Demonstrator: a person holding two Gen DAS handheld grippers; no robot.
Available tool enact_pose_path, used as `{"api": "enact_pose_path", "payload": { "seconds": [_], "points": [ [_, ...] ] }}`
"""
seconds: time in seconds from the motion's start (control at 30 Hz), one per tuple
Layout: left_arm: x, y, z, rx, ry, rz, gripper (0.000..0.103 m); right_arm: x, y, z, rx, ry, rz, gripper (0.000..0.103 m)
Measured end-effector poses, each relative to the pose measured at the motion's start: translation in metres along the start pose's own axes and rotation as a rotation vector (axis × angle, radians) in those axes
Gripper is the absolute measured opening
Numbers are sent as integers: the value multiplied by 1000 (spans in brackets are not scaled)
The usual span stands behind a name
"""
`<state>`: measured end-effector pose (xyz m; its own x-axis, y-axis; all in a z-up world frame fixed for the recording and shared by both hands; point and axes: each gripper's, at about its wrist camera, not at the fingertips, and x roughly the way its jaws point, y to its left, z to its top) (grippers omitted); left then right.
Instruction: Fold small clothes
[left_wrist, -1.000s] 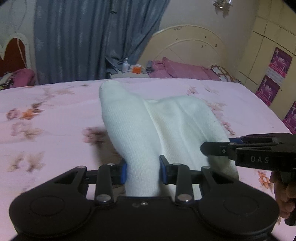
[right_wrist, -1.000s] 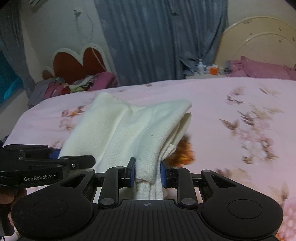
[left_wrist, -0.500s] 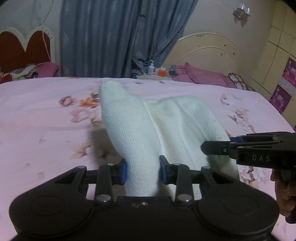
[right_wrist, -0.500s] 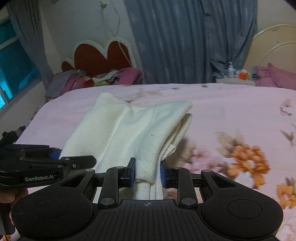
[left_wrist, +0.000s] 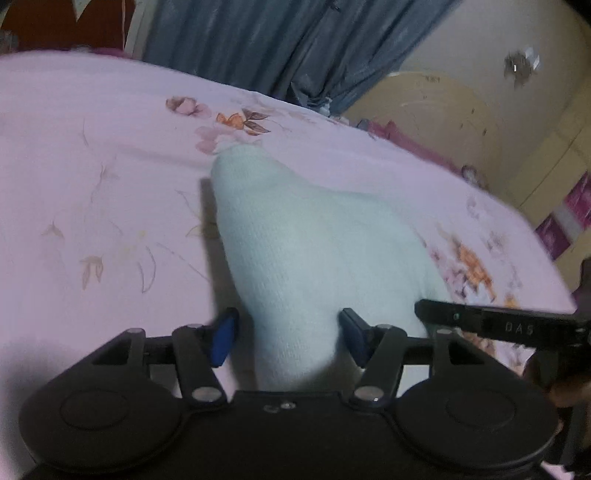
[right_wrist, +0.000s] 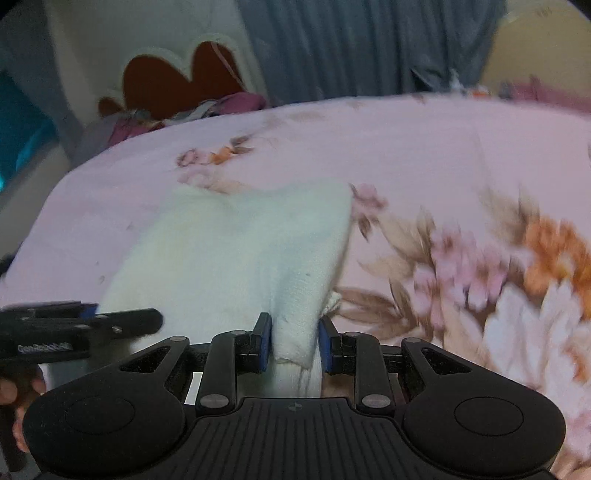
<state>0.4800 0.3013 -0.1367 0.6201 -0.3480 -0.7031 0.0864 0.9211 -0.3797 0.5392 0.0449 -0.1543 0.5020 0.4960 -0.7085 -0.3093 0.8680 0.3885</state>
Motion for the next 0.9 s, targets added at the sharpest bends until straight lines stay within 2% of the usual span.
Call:
{"api": "enact_pose_path", "payload": {
  "seconds": [0.13,0.2,0.23,0.27,0.33,0.43,0.57,0.63,0.77,0.83,0.9],
  "points": [
    [-13,1,3,36,-18,6,62,-3,2,4,-40,9,-1,26],
    [-26,-2,6,71,-61,17,62,-15,2,9,-15,1,12,27],
    [-33,-3,9,97,-91,23,64,-23,1,14,-7,-28,-4,28],
    [-37,-3,13,112,-118,32,65,-32,4,19,-11,-62,-25,36],
    [-36,-6,24,127,-159,35,58,-33,8,34,-42,-96,-37,38],
    [-18,-15,41,157,-153,-2,40,-15,25,52,-103,-93,-36,38],
    [18,-23,45,182,-85,13,40,22,35,57,-169,-40,-66,38],
    [27,-19,38,185,-65,9,40,41,25,53,-174,16,-125,38],
    [23,-20,36,210,-62,28,40,48,7,45,-136,20,-123,38],
    [13,-27,34,239,-72,48,30,41,11,45,-160,17,-148,38],
    [-6,-33,27,272,-101,35,25,22,19,44,-180,-23,-158,38]
  ]
}}
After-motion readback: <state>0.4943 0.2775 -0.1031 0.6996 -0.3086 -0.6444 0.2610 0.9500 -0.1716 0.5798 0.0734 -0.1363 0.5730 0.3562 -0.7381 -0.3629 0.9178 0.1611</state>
